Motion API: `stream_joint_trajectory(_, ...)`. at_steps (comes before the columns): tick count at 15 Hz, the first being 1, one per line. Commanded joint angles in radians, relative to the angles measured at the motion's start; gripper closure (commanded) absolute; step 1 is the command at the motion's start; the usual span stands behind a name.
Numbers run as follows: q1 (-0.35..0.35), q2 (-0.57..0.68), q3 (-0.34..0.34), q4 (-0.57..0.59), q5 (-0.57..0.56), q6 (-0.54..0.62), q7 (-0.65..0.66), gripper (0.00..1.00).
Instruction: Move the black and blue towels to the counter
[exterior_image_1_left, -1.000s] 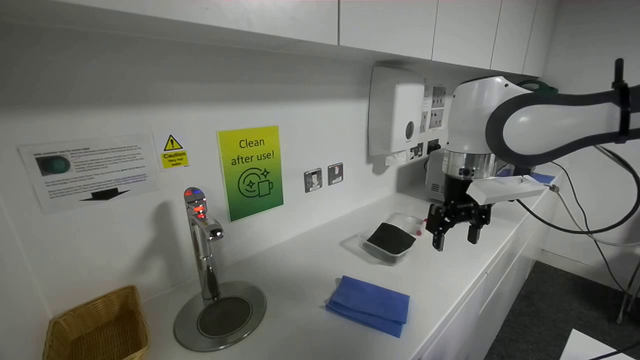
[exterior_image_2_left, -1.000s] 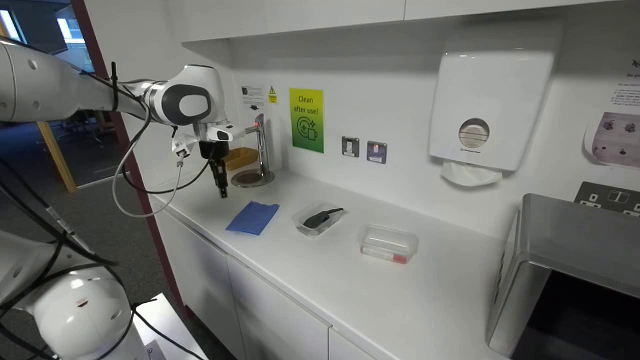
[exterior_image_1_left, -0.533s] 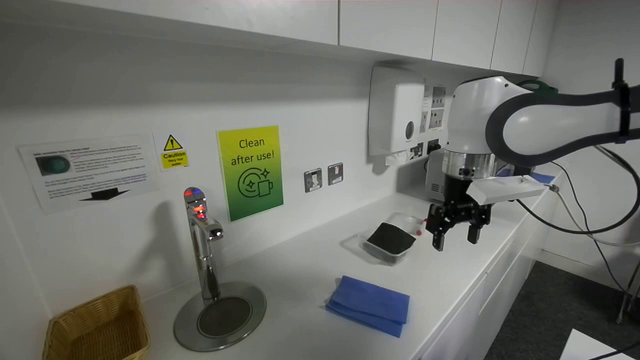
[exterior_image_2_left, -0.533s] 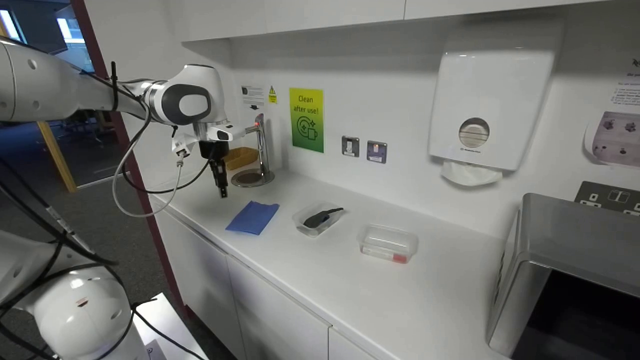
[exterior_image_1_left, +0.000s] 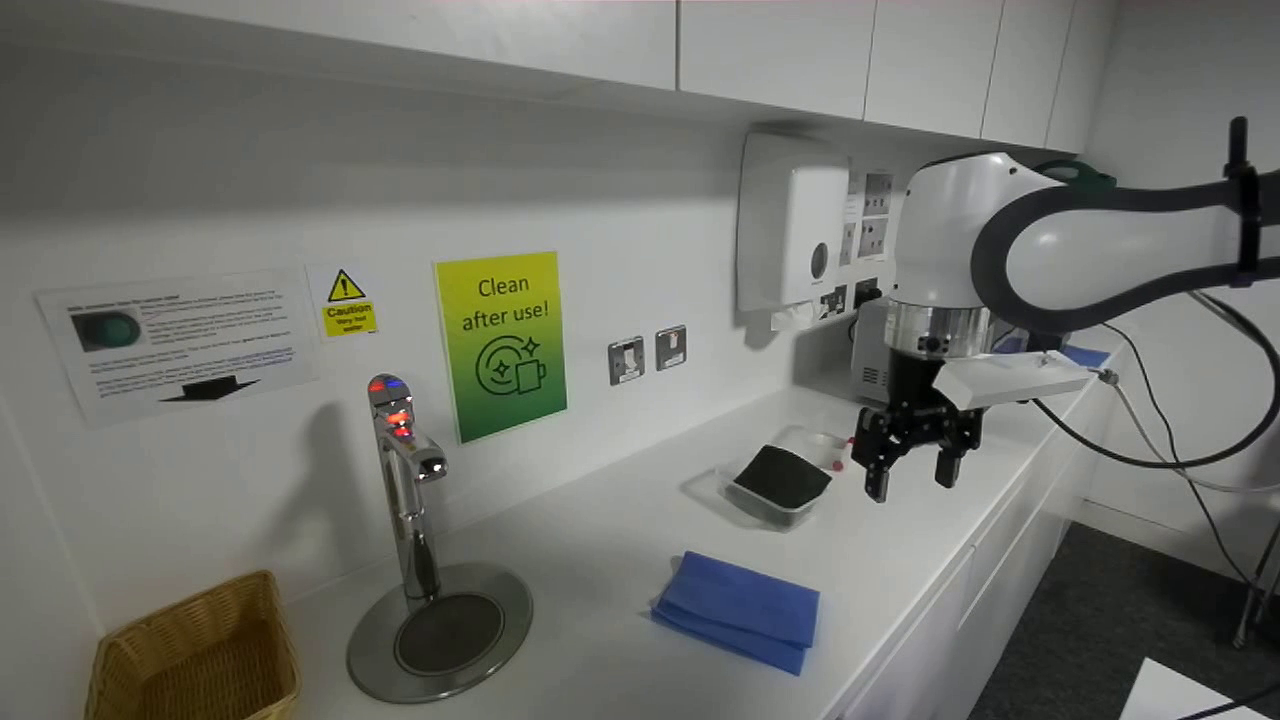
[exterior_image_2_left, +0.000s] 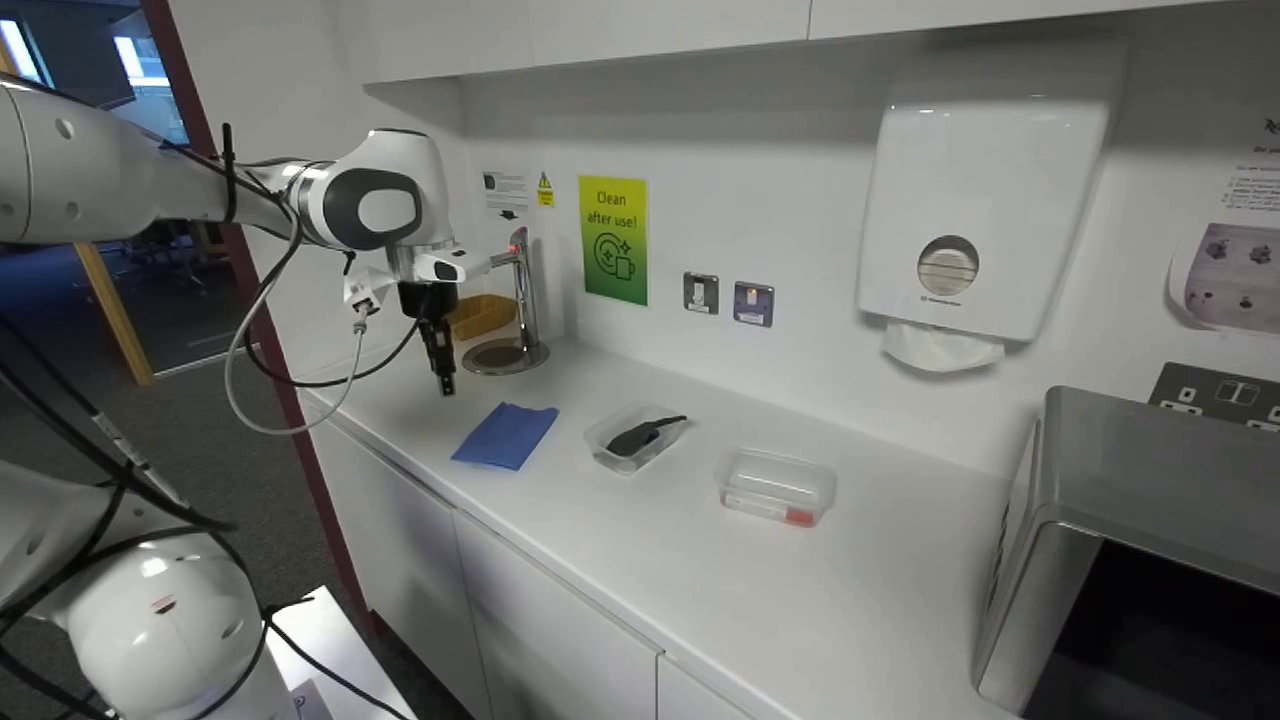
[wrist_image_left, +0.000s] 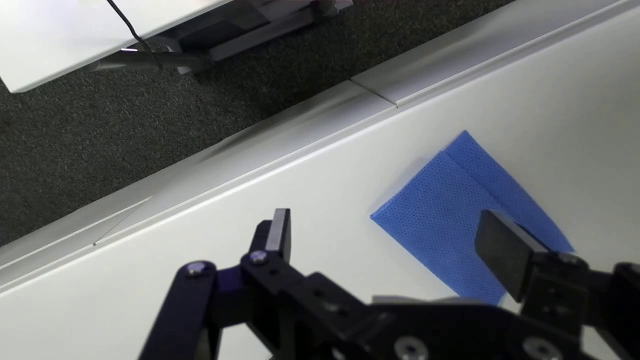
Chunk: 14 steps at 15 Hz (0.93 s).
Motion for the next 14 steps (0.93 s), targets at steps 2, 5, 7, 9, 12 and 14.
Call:
stream_joint_trajectory(2,-0.023,-0.002,0.018,0.002,0.010,-0.004,-0.010,0.00)
stream_joint_trajectory(5,-0.023,-0.002,0.018,0.002,0.010,-0.004,-0.010,0.00)
stream_joint_trajectory(7,-0.023,-0.002,0.018,0.002,0.010,-0.004,-0.010,0.00)
stream_joint_trajectory(9,-0.023,-0.002,0.018,0.002,0.010,-0.004,-0.010,0.00)
stream_joint_trajectory(12,-0.025,0.009,0.022,0.005,-0.046,-0.014,-0.066,0.00)
stream_joint_trajectory(14,-0.037,0.019,0.008,0.014,-0.143,-0.030,-0.163,0.00)
